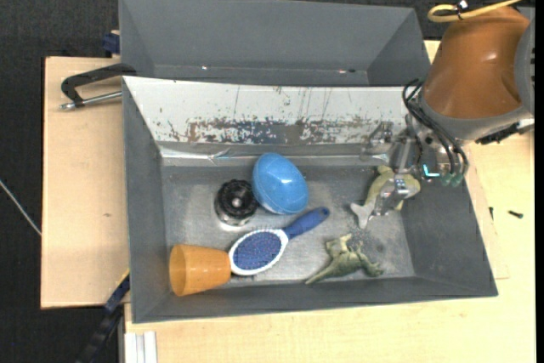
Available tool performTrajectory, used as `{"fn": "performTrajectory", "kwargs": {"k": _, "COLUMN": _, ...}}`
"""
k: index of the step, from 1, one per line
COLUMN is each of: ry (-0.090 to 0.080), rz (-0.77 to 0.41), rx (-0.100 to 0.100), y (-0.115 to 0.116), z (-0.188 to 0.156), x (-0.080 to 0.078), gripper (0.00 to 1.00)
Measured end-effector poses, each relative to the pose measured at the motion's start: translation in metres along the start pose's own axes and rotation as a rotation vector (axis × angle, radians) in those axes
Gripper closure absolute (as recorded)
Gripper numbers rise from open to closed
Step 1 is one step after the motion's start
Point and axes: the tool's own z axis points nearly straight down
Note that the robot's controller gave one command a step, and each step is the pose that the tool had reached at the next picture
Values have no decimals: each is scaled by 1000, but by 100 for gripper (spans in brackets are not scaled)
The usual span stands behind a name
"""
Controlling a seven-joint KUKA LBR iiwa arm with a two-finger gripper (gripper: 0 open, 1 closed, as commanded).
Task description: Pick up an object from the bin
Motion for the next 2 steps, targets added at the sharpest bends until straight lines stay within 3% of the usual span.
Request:
{"fn": "performTrajectory", "kwargs": {"k": 1, "ry": -2, "rz": -100, "rx": 1, "y": -66, "z": 109, "x": -34, "gripper": 0}}
{"fn": "performTrajectory", "kwargs": {"k": 2, "ry": -9, "rz": -103, "rx": 1, "y": -64, "z": 103, "x": -36, "gripper": 100}}
